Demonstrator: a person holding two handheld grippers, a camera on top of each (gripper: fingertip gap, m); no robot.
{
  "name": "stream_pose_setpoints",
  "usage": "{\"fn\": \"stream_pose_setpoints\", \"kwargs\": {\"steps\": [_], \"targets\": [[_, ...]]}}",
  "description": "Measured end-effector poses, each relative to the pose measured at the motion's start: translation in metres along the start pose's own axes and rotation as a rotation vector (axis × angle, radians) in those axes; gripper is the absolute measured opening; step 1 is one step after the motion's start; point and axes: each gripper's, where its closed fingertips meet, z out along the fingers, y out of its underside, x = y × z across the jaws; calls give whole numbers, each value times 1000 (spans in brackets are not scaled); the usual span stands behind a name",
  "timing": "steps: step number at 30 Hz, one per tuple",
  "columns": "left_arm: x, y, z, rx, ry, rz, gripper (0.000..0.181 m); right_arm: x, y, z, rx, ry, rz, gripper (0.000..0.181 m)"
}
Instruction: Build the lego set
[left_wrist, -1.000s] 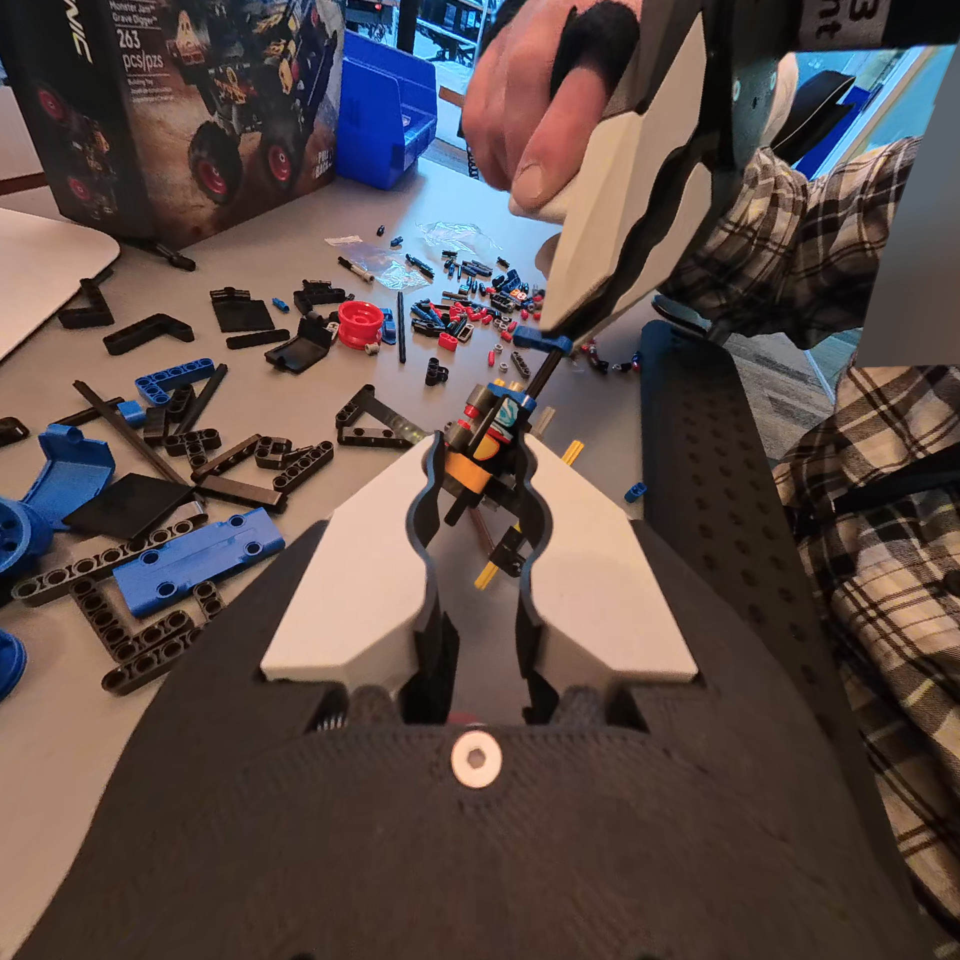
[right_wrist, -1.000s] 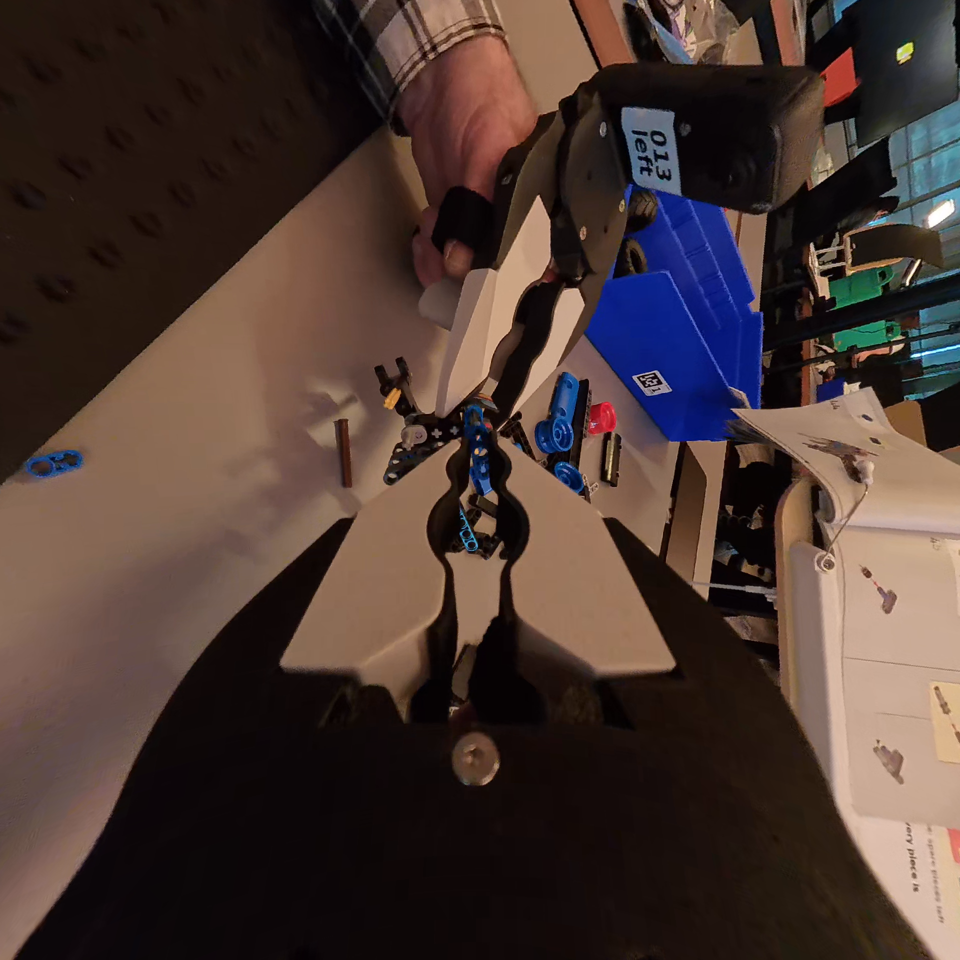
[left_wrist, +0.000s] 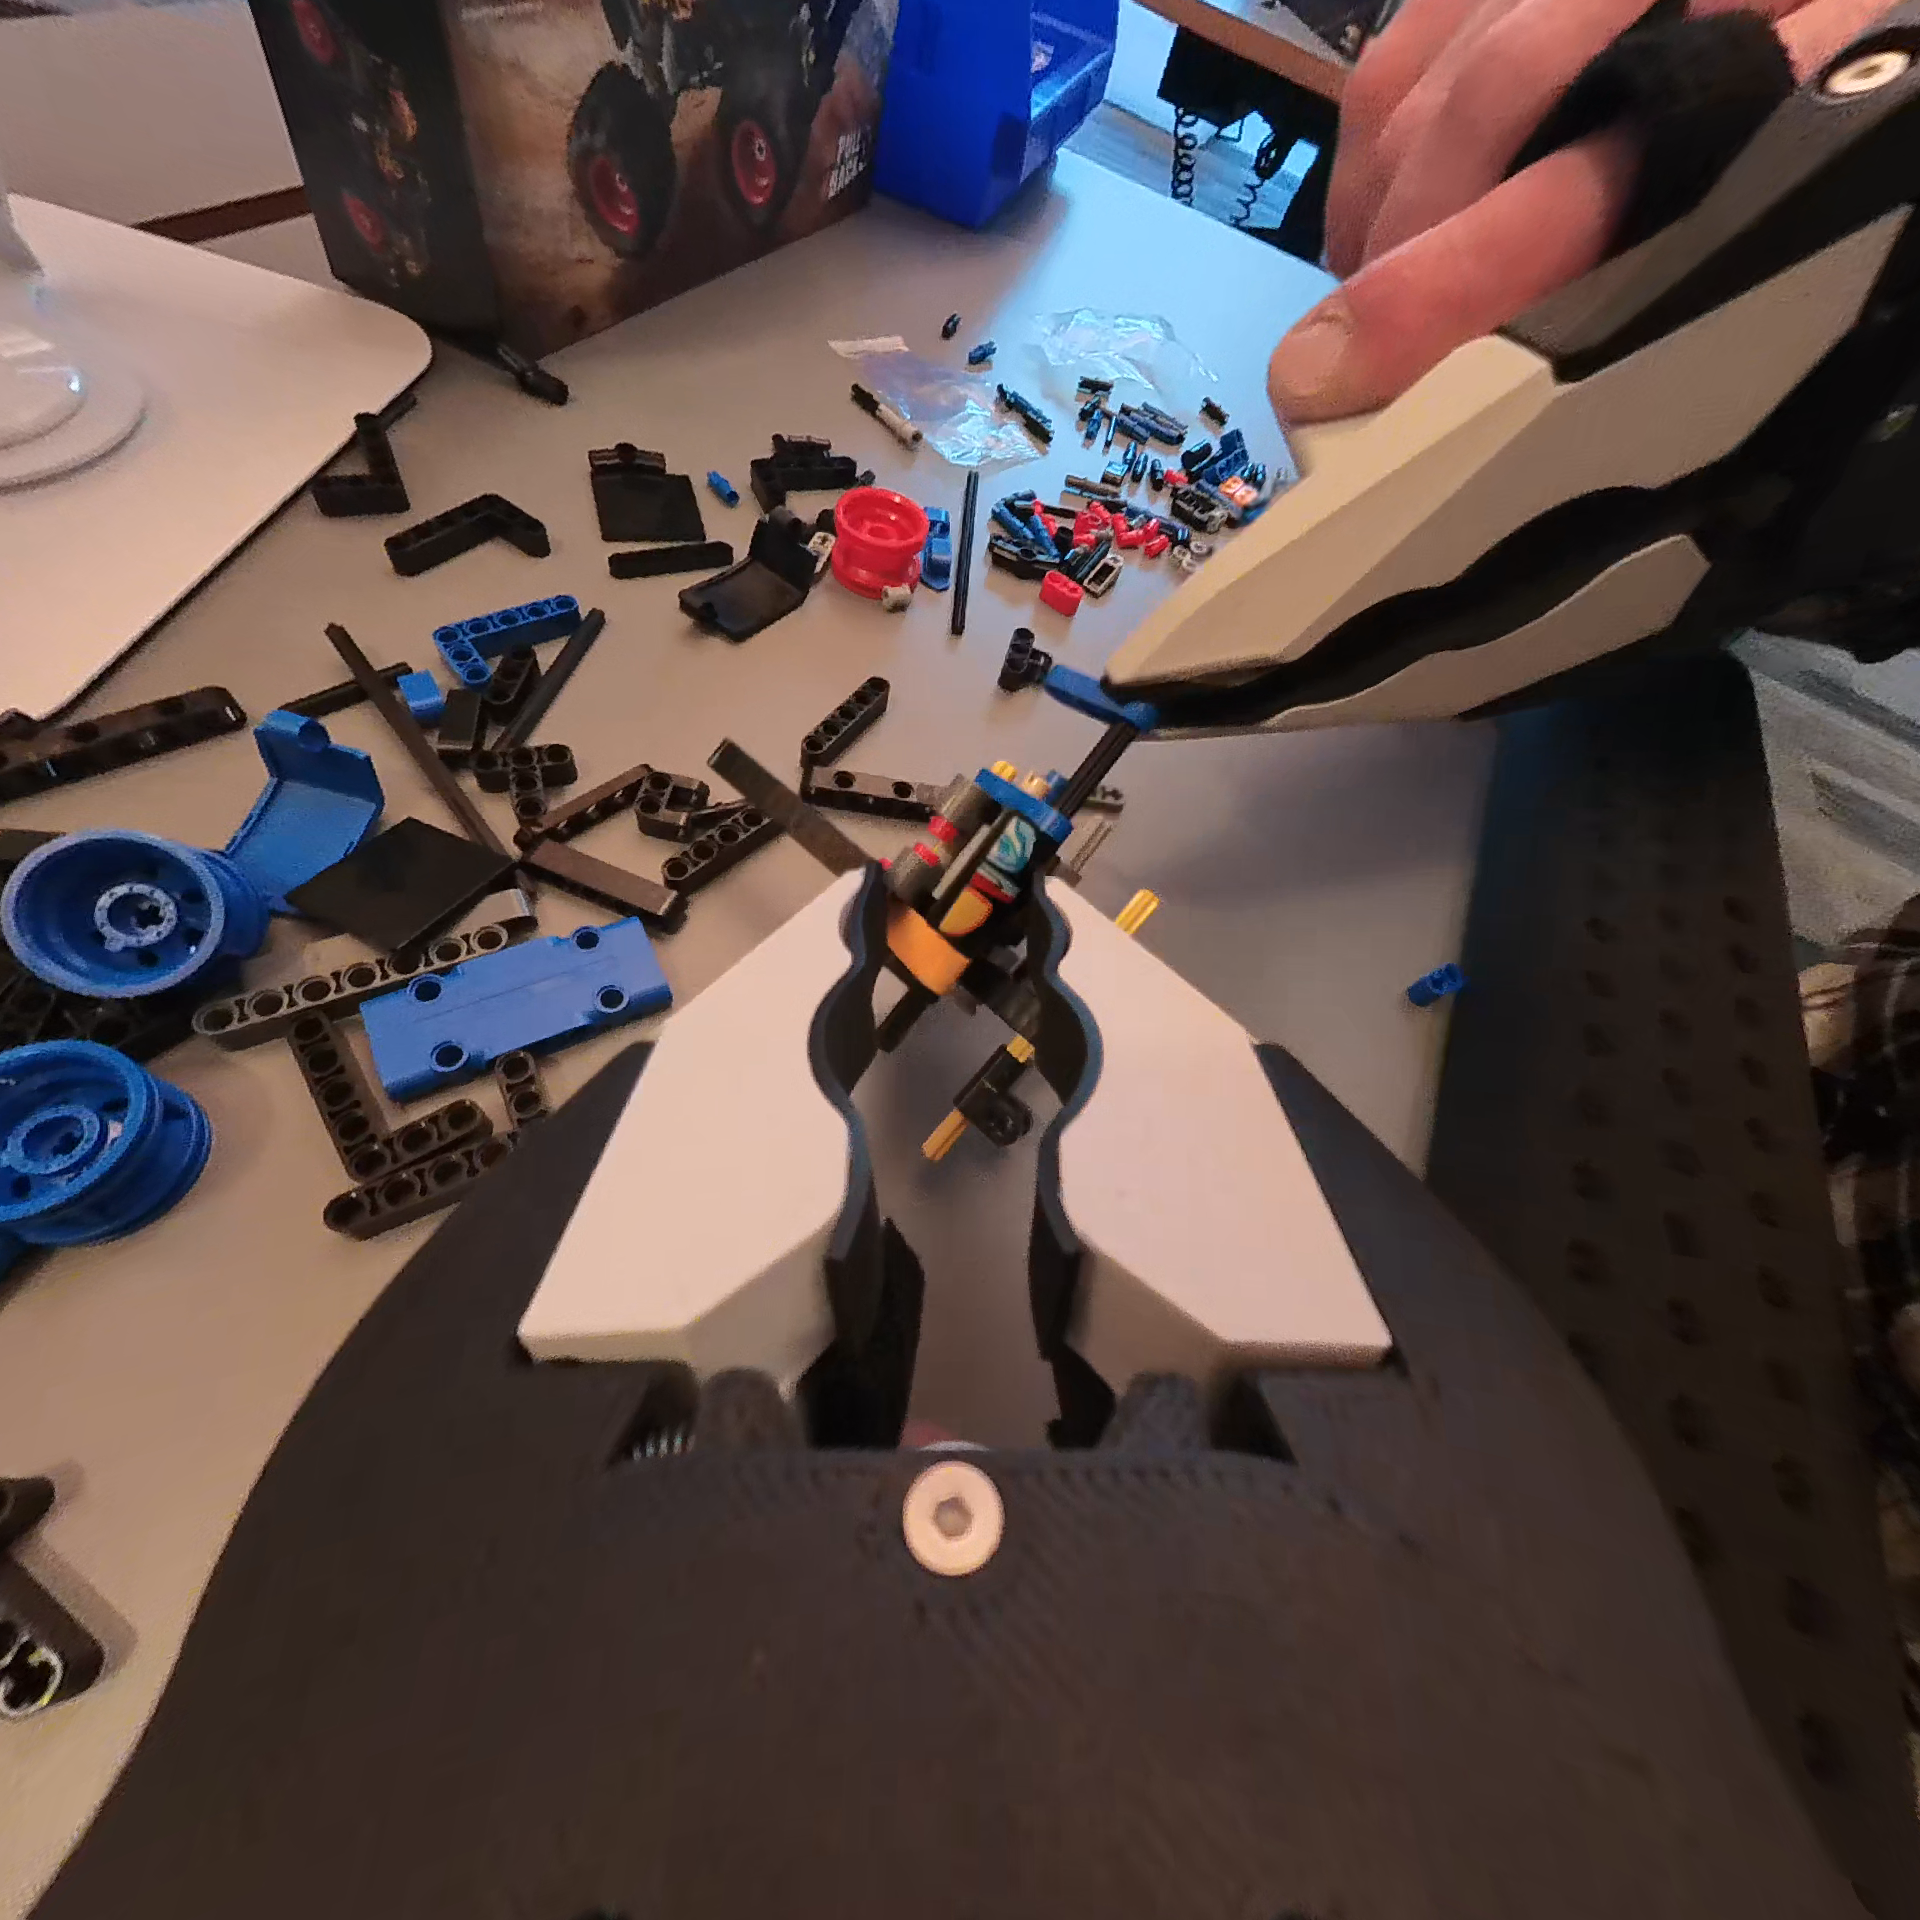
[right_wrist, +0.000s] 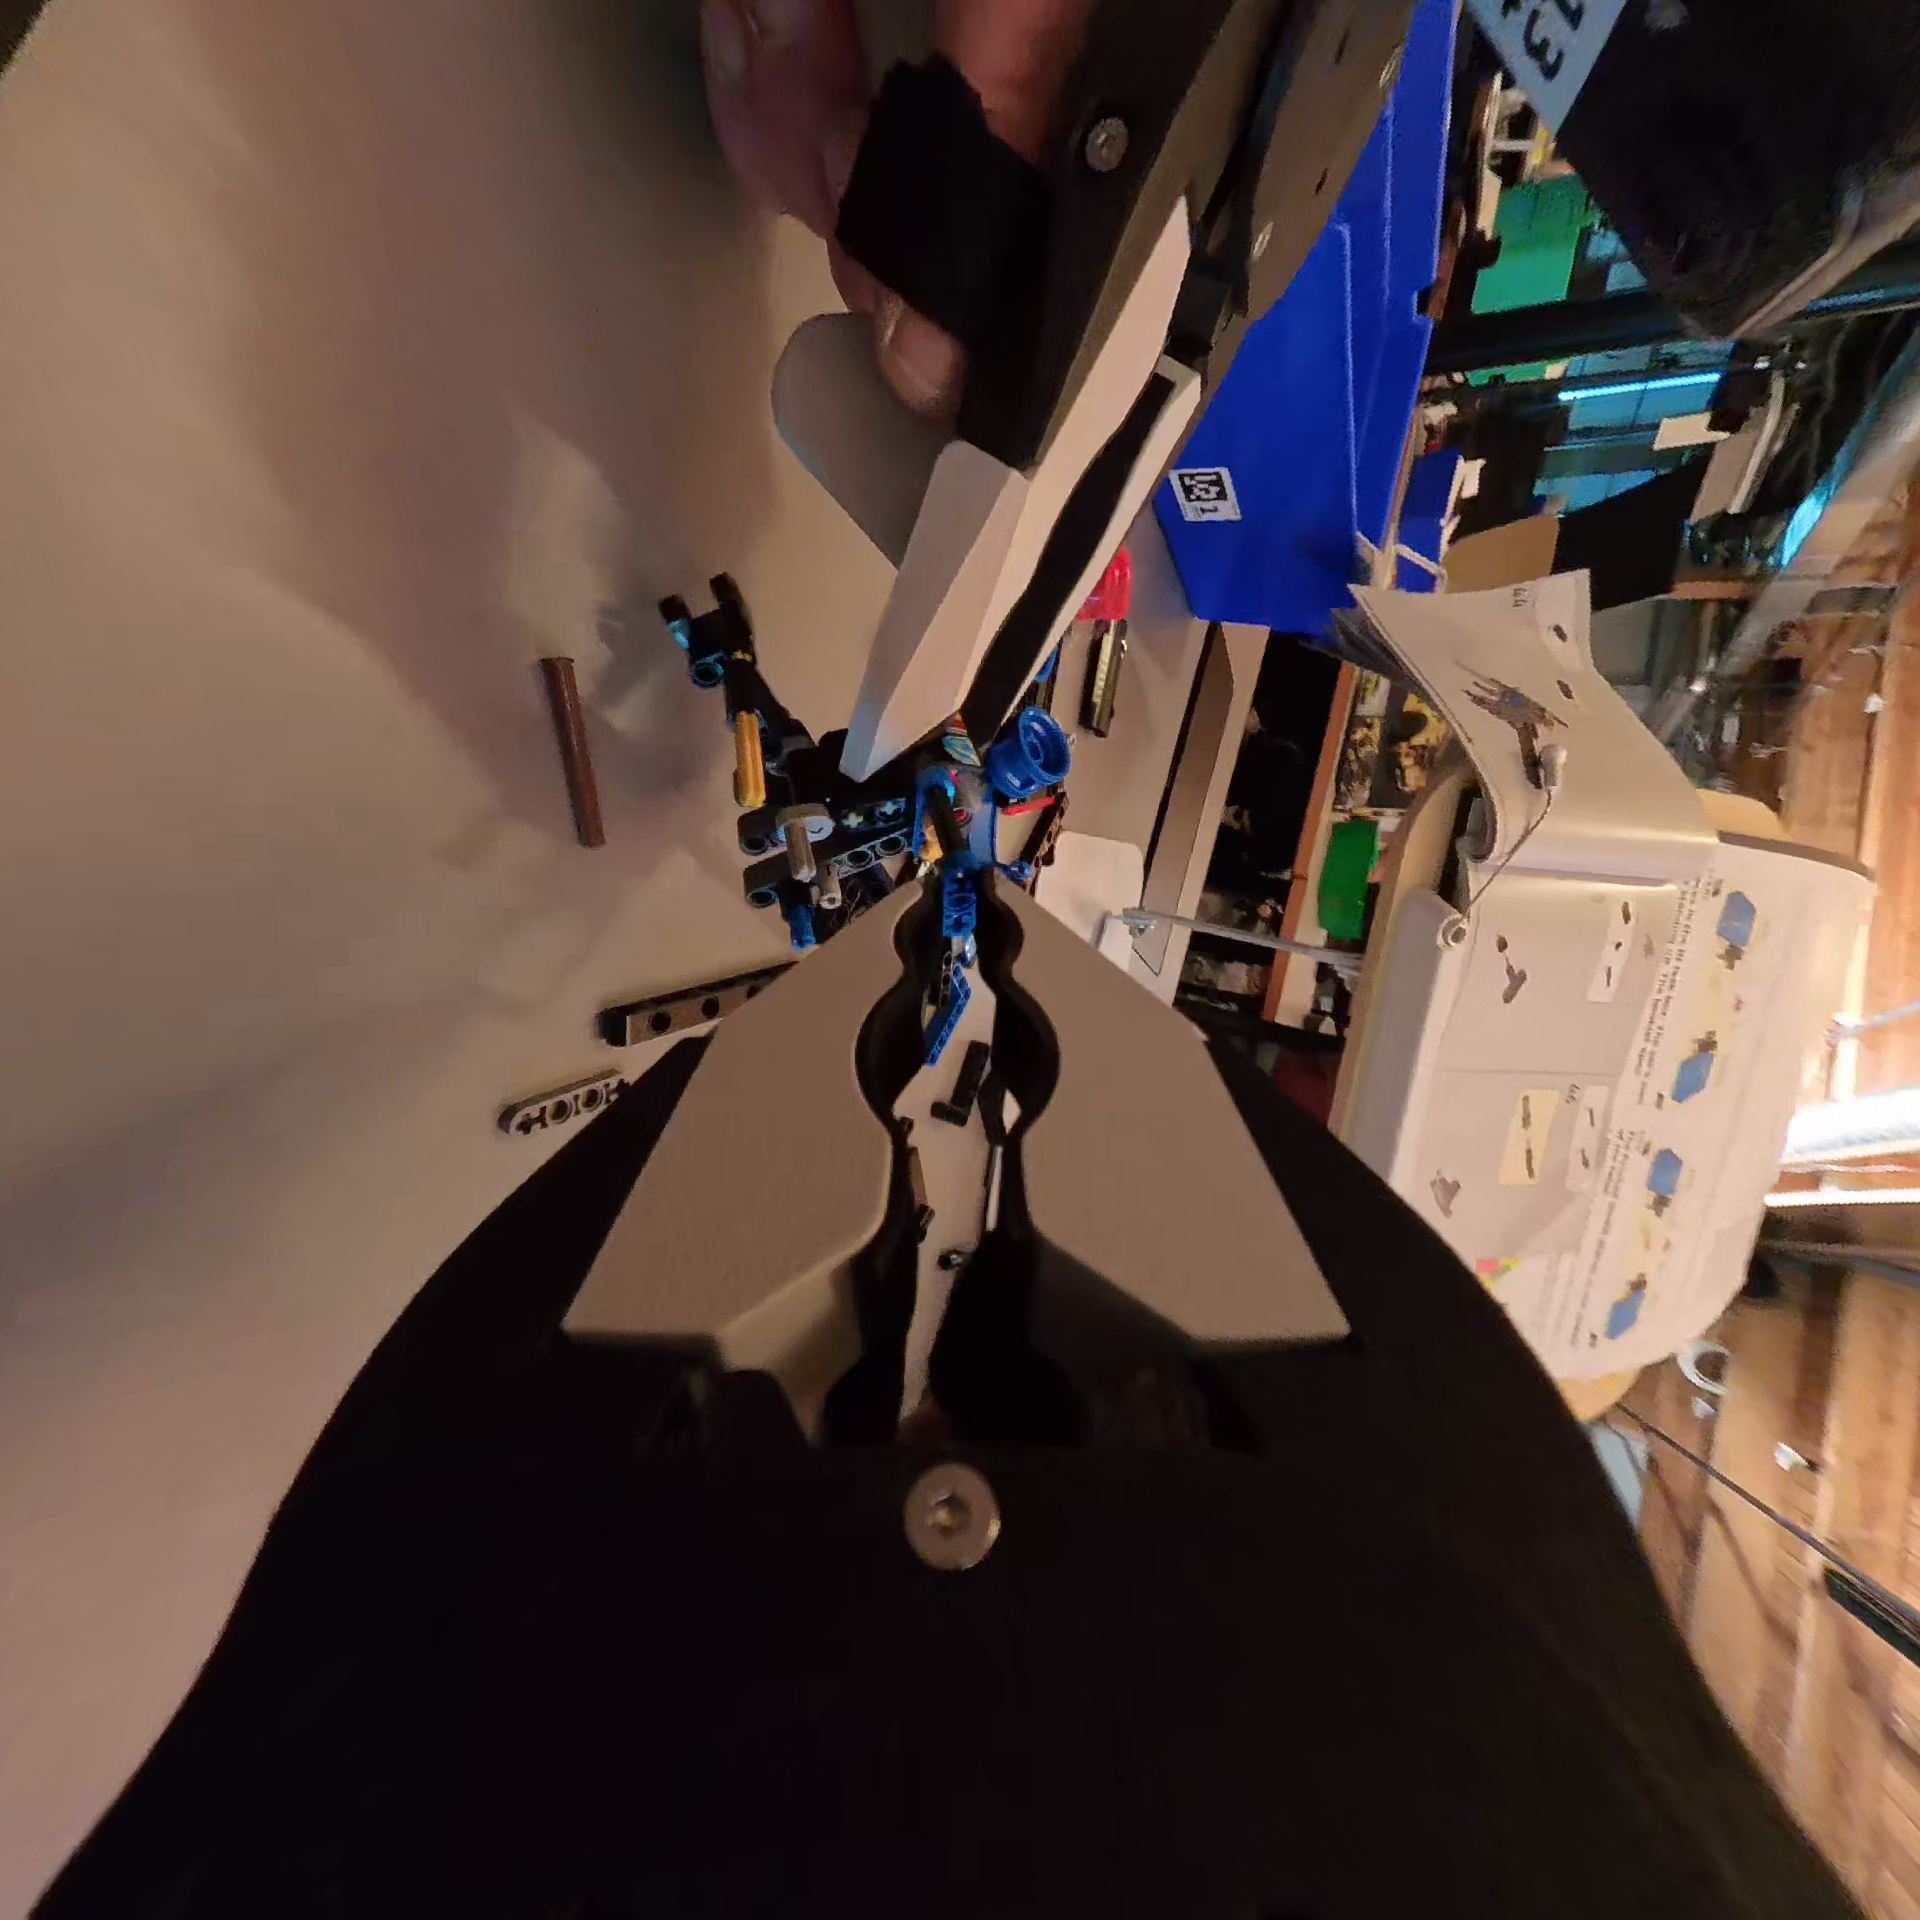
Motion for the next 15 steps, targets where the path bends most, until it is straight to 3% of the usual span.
{"fn": "stream_pose_setpoints", "kwargs": {"steps": [15], "targets": [[-7,5,5,-27,-27,-54,22,-1,8,10,-136,74,-50,1]]}}
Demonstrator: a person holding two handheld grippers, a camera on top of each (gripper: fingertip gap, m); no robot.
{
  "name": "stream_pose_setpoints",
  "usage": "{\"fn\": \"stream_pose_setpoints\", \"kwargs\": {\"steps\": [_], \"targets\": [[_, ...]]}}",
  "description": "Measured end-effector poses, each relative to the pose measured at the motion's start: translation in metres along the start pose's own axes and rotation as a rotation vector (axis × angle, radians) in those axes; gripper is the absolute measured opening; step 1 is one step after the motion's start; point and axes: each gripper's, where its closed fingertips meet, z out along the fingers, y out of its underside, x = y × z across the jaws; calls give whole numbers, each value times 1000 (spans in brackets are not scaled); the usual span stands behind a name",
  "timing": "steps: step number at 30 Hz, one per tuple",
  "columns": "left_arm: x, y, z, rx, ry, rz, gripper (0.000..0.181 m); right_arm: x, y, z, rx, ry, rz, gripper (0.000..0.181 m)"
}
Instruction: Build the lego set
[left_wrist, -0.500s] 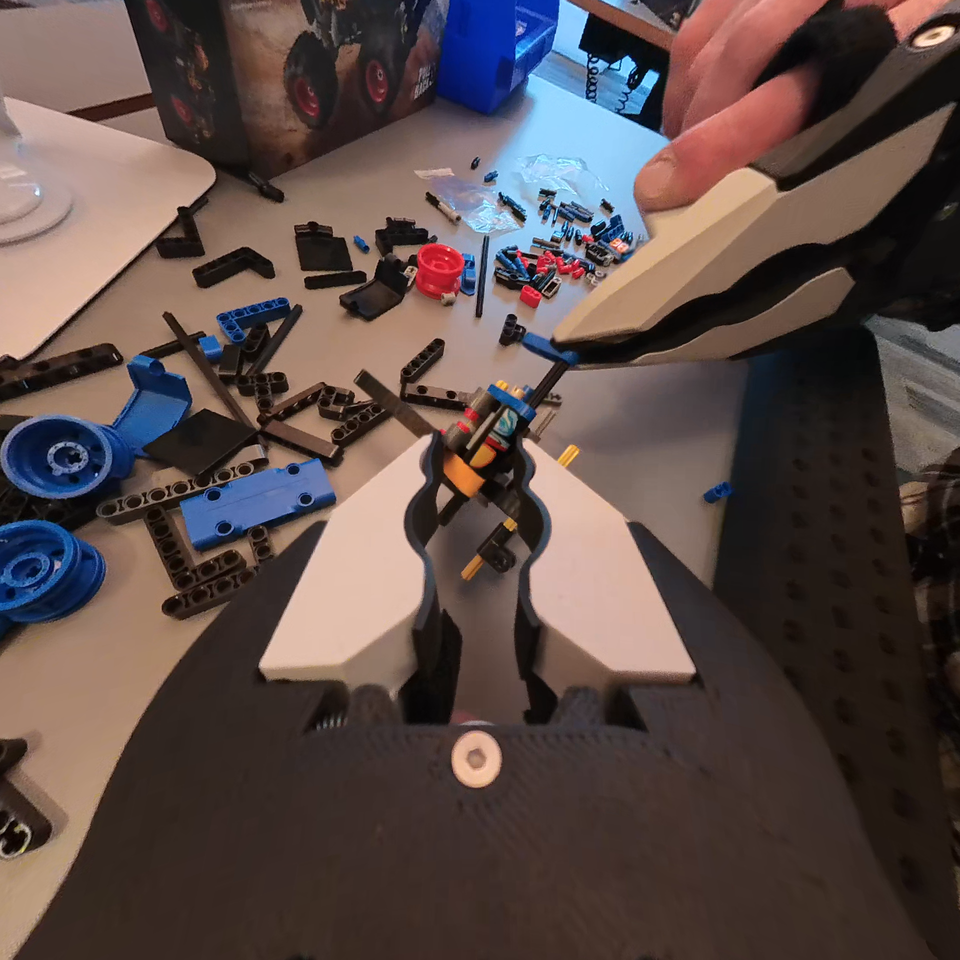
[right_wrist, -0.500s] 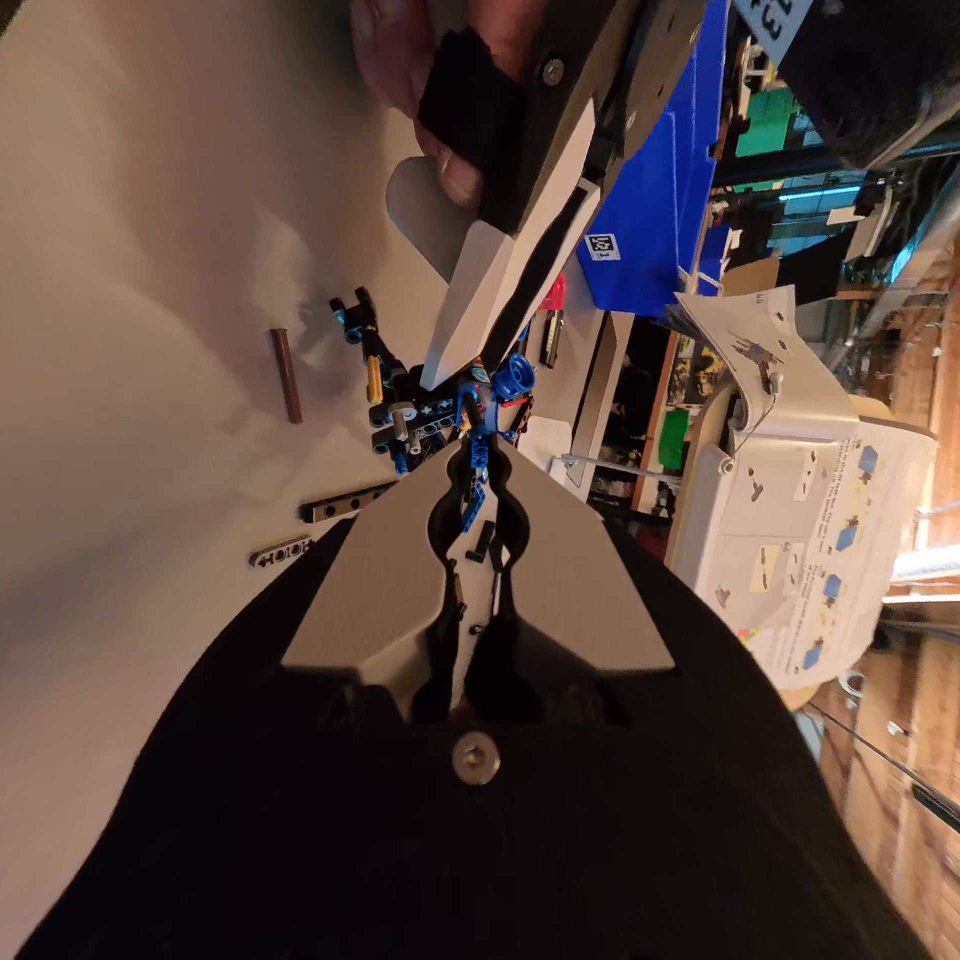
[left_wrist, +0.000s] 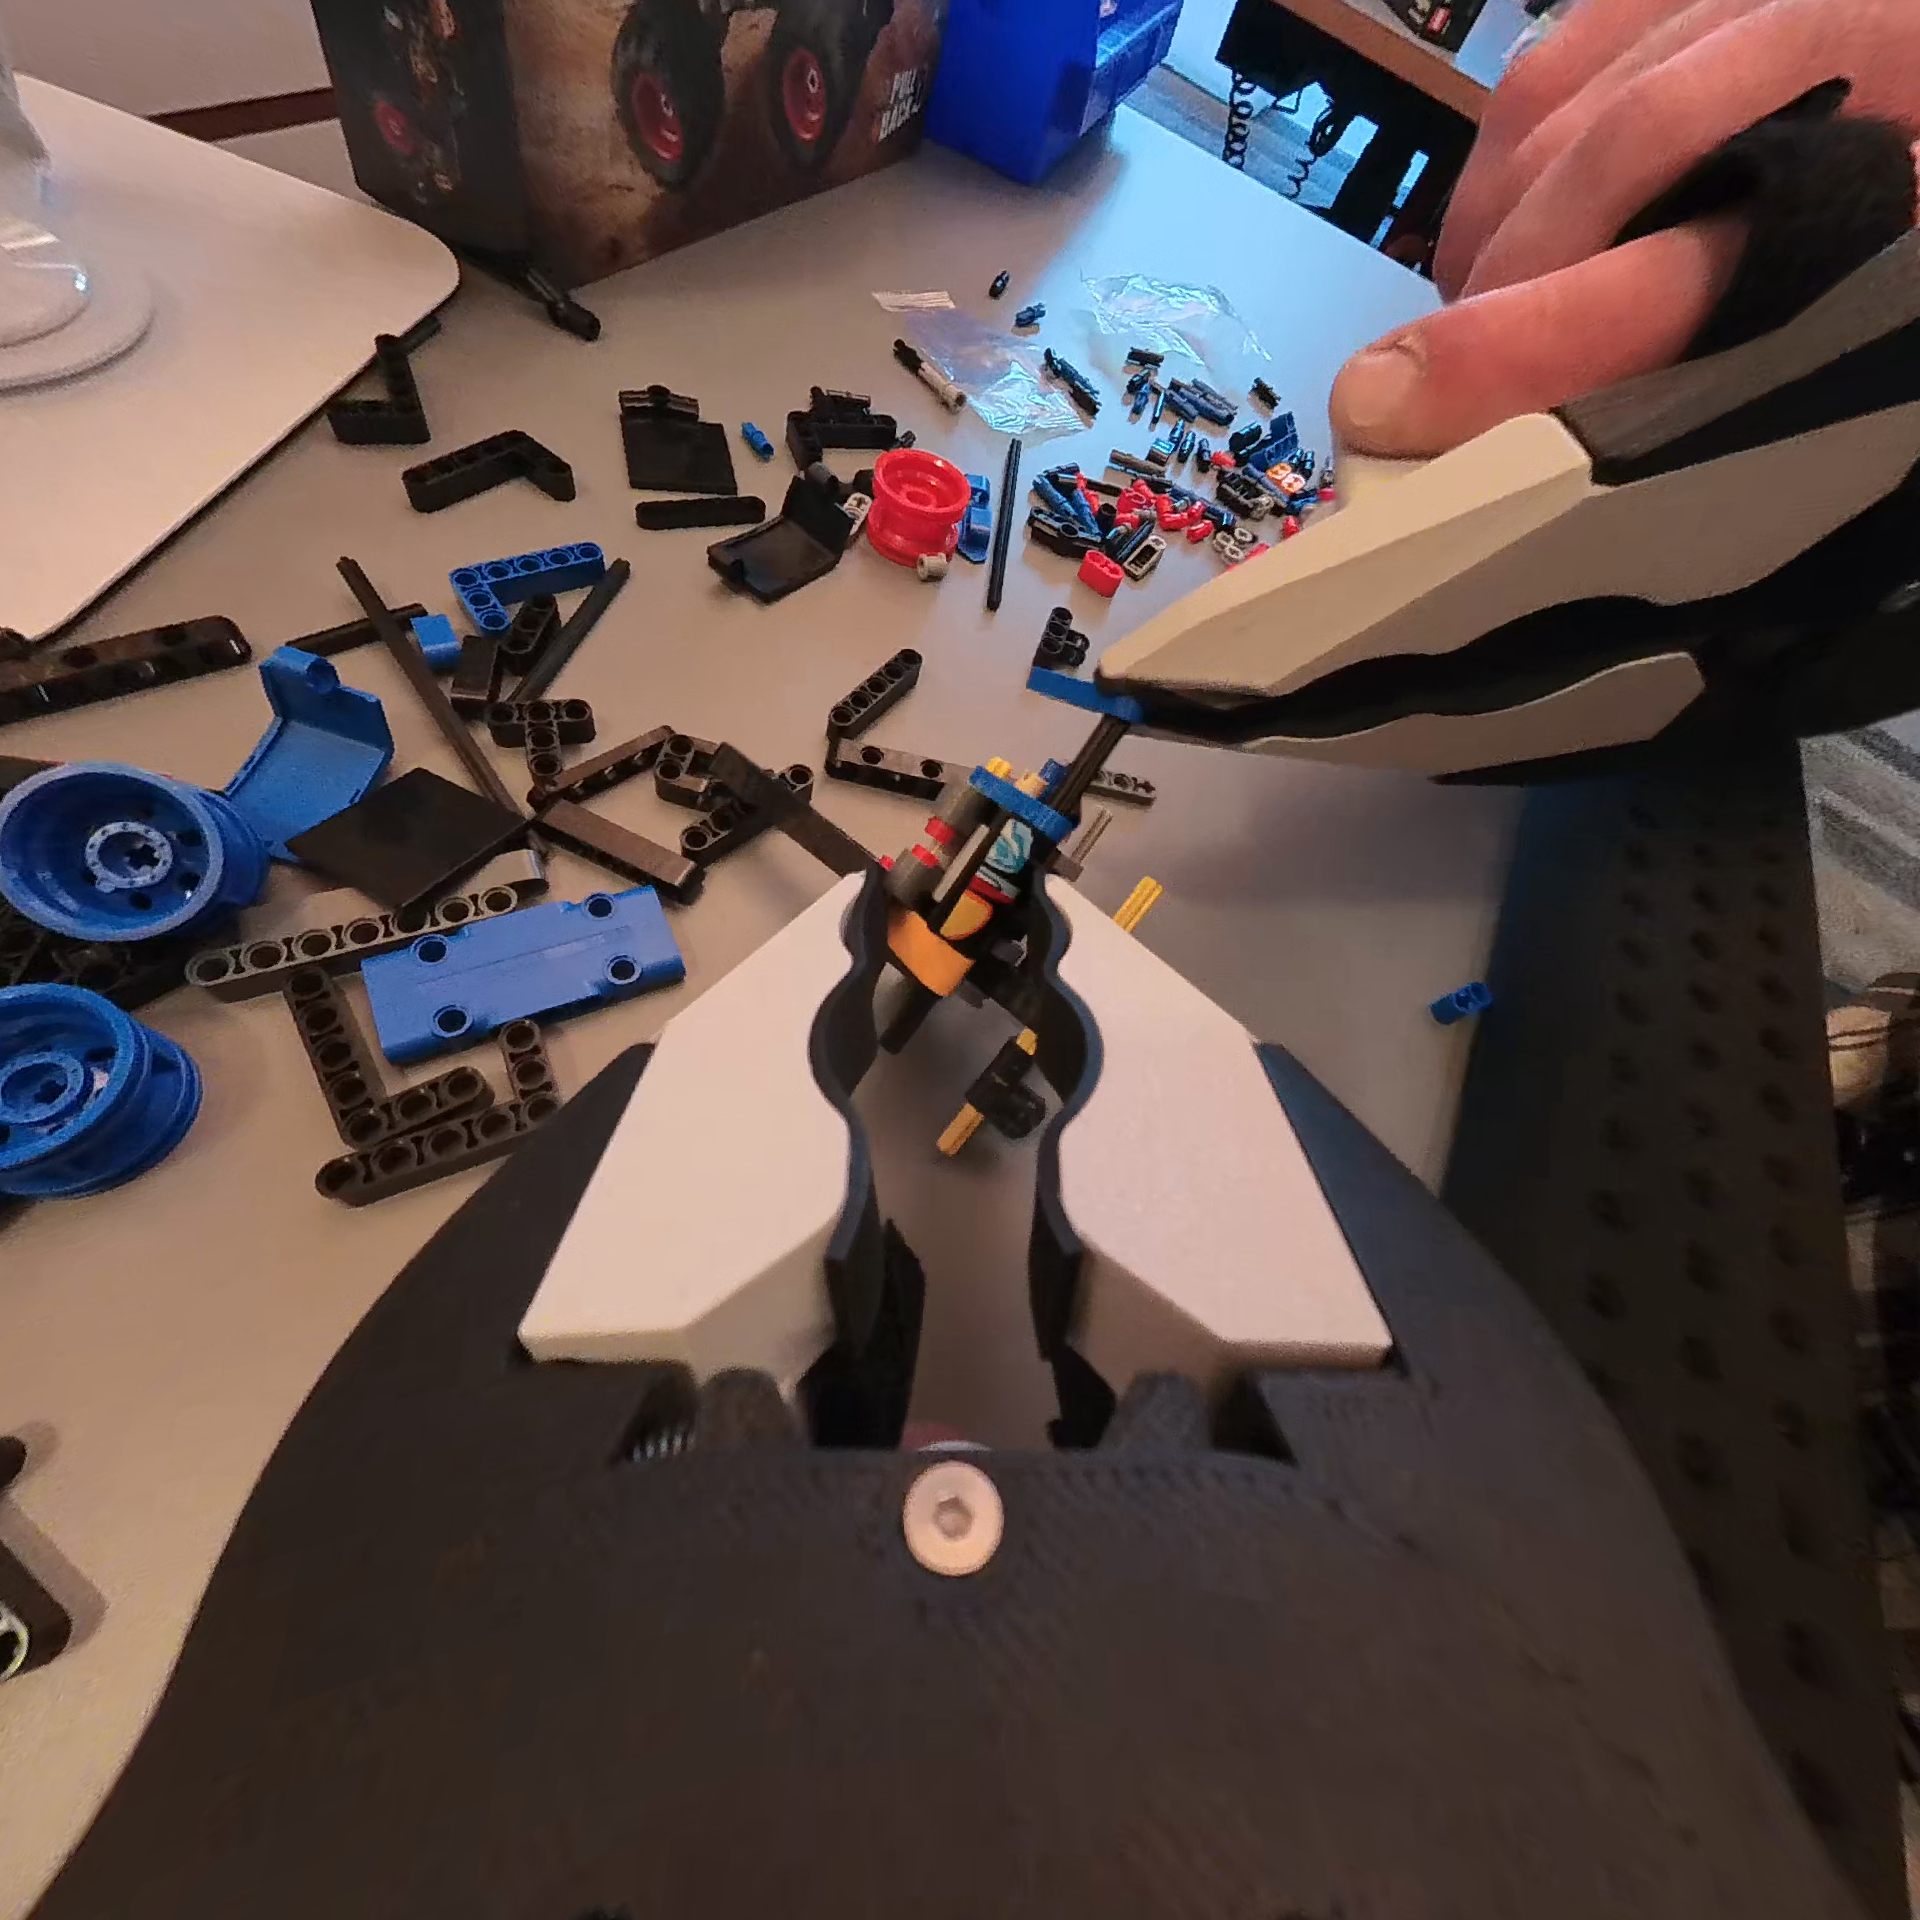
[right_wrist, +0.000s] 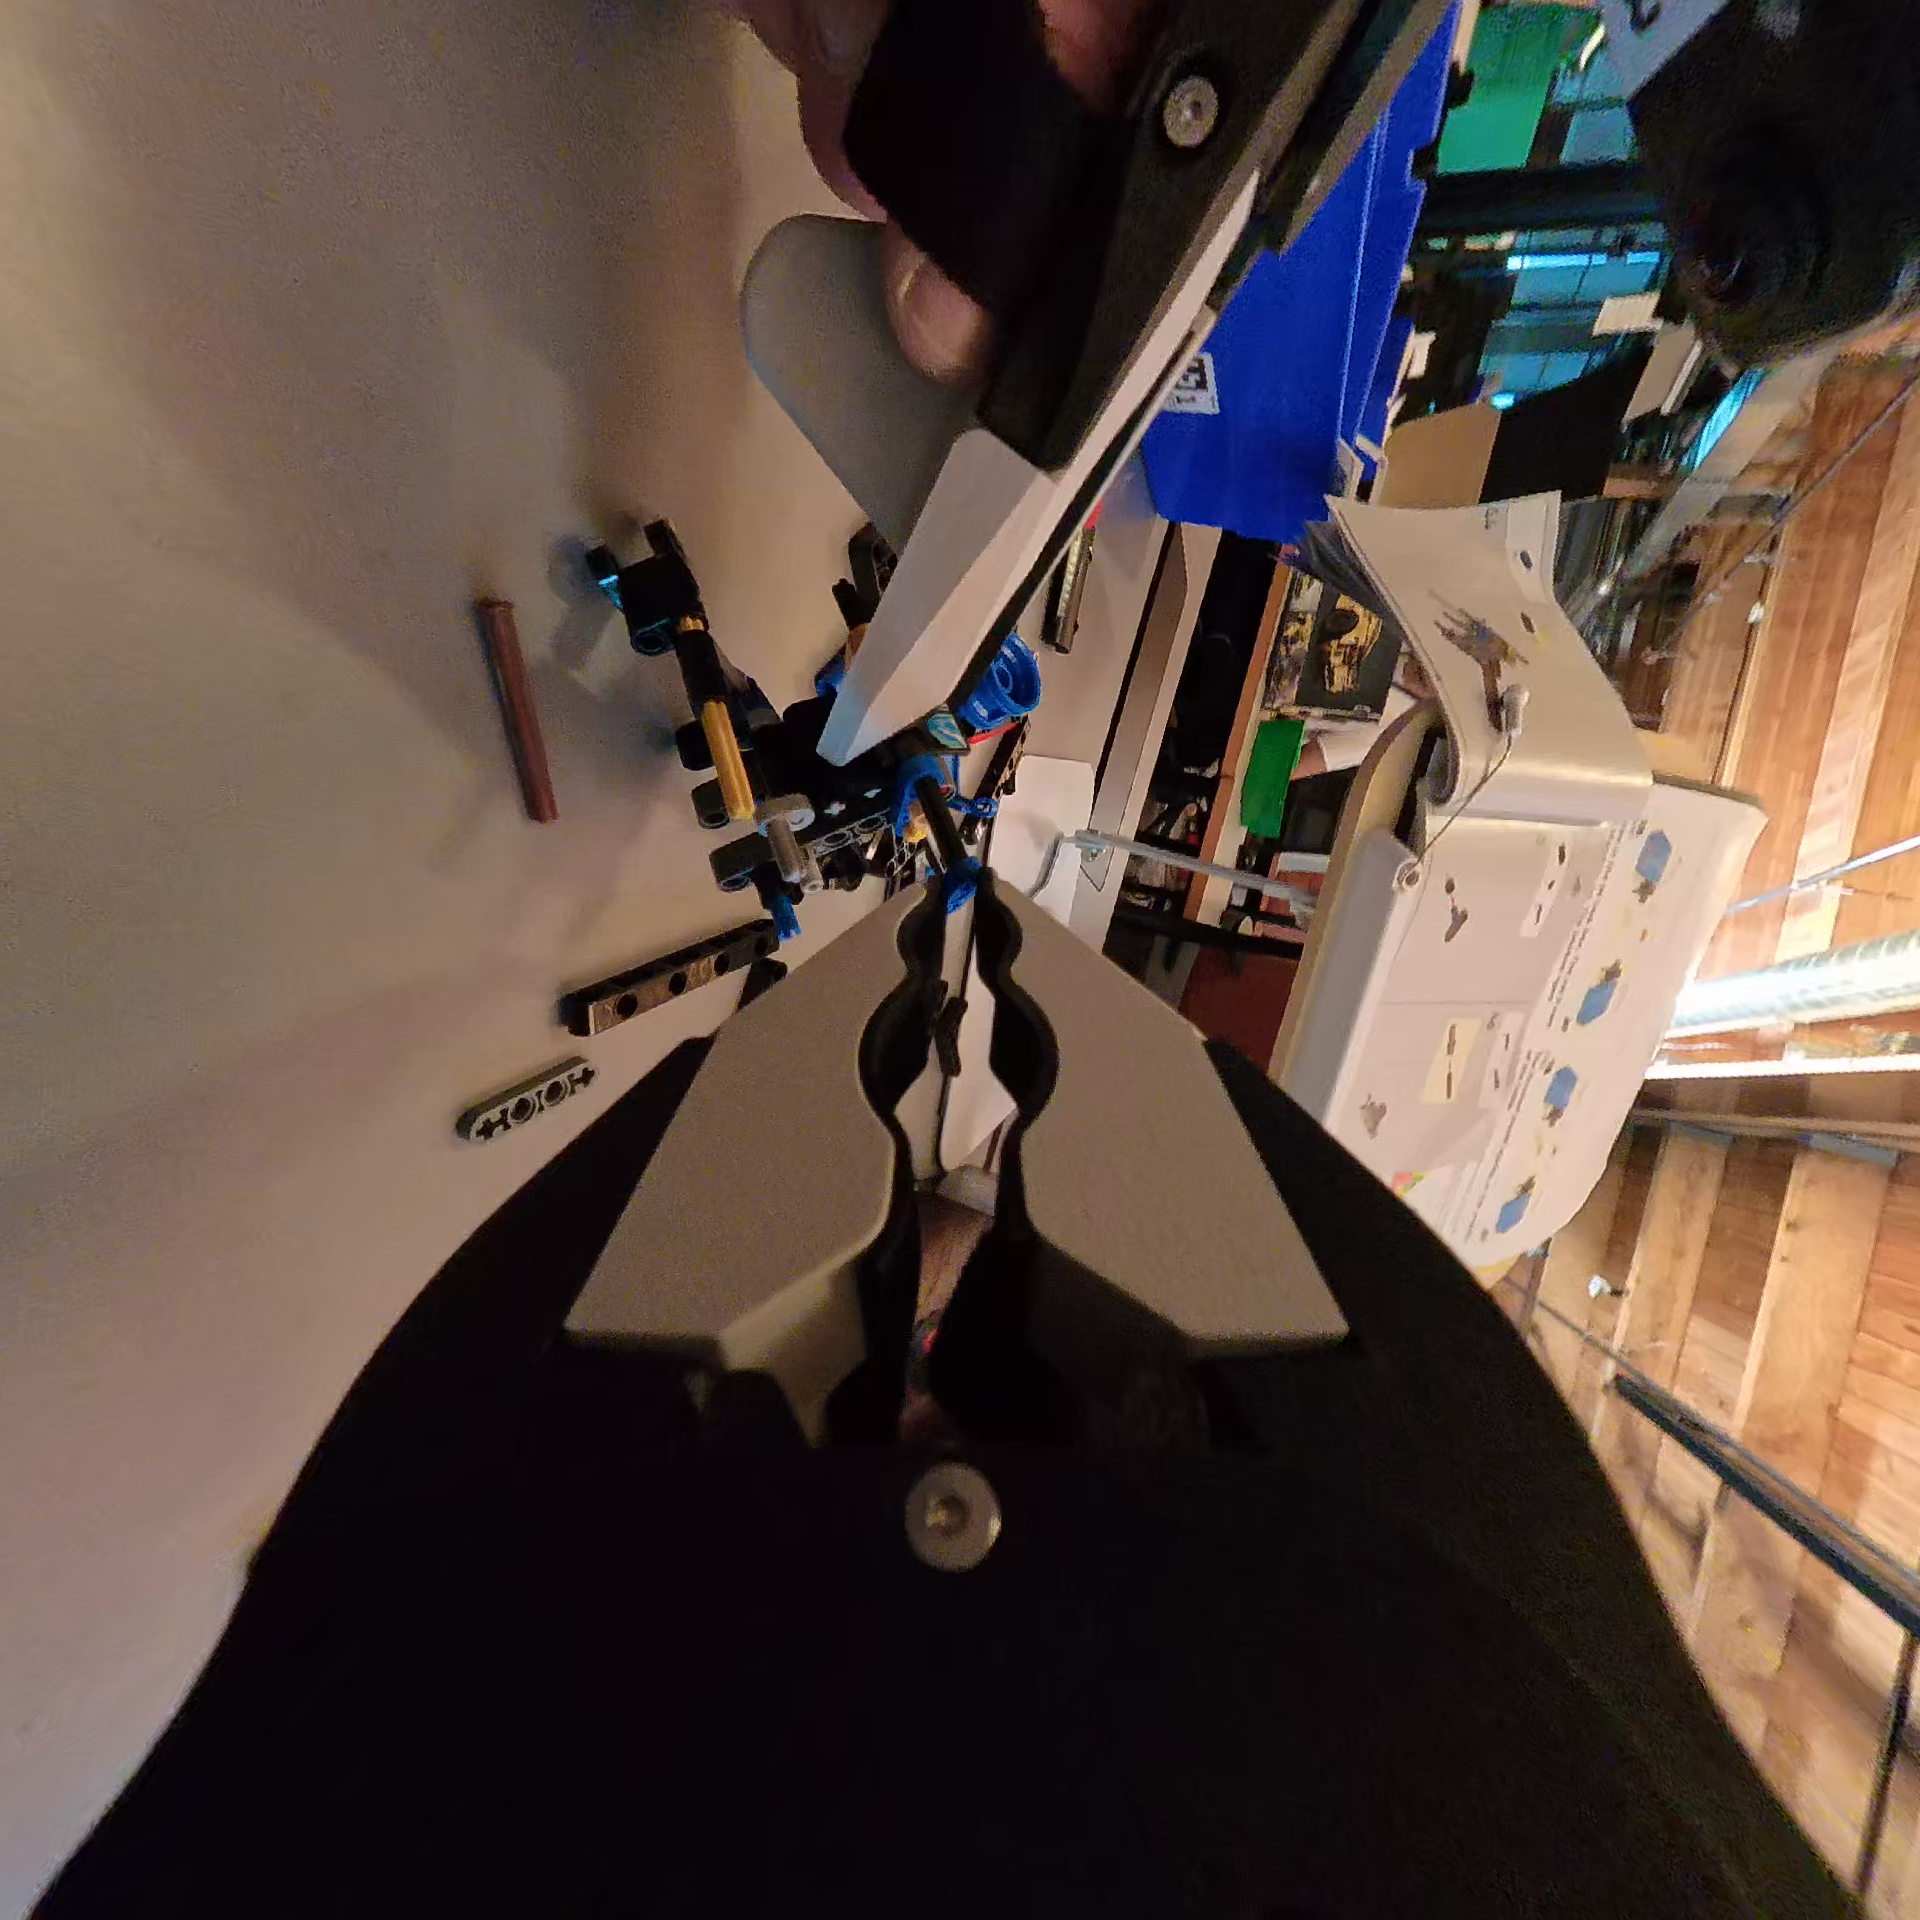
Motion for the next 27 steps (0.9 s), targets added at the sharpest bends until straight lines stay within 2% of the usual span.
{"fn": "stream_pose_setpoints", "kwargs": {"steps": [2,8,11,20,27], "targets": [[0,0,0,-3,-6,2,23,0,0,-1,7,5,26,2],[2,-1,2,-4,-6,34,23,-2,3,-4,126,-89,309,4],[2,-1,3,-4,-5,42,23,-3,3,-4,174,-108,371,4],[5,-4,4,32,54,-59,23,3,5,-2,108,98,364,5],[3,-2,6,29,54,-102,23,3,4,3,55,181,335,5]]}}
